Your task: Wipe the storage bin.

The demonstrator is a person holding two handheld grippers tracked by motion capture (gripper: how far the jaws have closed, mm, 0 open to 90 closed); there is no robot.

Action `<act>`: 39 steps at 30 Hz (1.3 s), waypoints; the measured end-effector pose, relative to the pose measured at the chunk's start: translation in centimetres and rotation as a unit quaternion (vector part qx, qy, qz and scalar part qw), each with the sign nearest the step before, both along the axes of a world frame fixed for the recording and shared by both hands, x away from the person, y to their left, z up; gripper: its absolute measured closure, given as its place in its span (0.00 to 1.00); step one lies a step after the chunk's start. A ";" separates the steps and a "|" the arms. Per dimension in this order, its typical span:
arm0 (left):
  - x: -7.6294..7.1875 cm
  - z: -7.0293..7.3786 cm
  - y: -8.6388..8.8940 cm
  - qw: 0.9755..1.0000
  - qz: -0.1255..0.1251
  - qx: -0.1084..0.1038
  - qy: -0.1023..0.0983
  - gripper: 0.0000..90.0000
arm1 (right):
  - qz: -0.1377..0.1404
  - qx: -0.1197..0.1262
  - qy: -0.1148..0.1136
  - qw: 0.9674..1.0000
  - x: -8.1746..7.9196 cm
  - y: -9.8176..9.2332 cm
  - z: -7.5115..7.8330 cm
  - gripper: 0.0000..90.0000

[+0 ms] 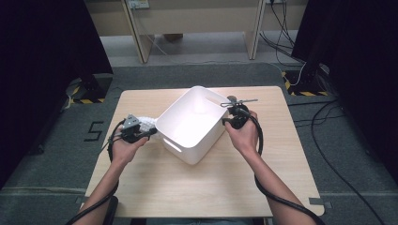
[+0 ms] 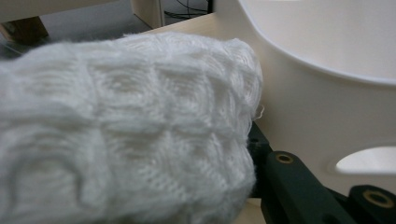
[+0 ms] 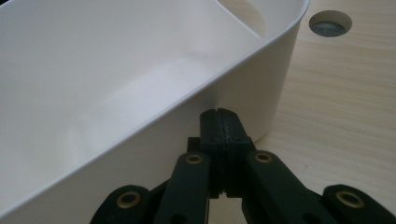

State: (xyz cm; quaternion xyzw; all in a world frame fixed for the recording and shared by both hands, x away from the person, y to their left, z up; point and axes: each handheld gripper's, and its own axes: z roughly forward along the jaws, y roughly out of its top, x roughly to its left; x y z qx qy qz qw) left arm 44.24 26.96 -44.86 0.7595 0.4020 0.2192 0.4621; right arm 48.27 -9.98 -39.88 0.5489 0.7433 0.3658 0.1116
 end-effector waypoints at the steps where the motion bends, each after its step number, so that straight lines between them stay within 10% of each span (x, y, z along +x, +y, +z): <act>1: -0.4 0.1 -0.3 1.000 -0.002 0.001 -0.003 0.84 | 0.004 0.000 0.000 1.000 0.1 0.4 0.0 1.00; 8: -1.7 0.0 -2.0 1.000 0.021 -0.009 -0.008 0.84 | 0.019 -0.005 -0.015 1.000 -0.3 2.5 0.1 1.00; 25: -7.8 0.9 -2.7 0.996 0.033 -0.055 -0.062 0.84 | 0.009 0.061 -0.051 0.997 -3.8 0.4 2.5 0.86; 39: -8.1 1.1 -4.6 0.995 0.003 -0.081 -0.060 0.84 | 0.023 0.061 -0.028 0.997 -3.2 1.7 1.6 0.83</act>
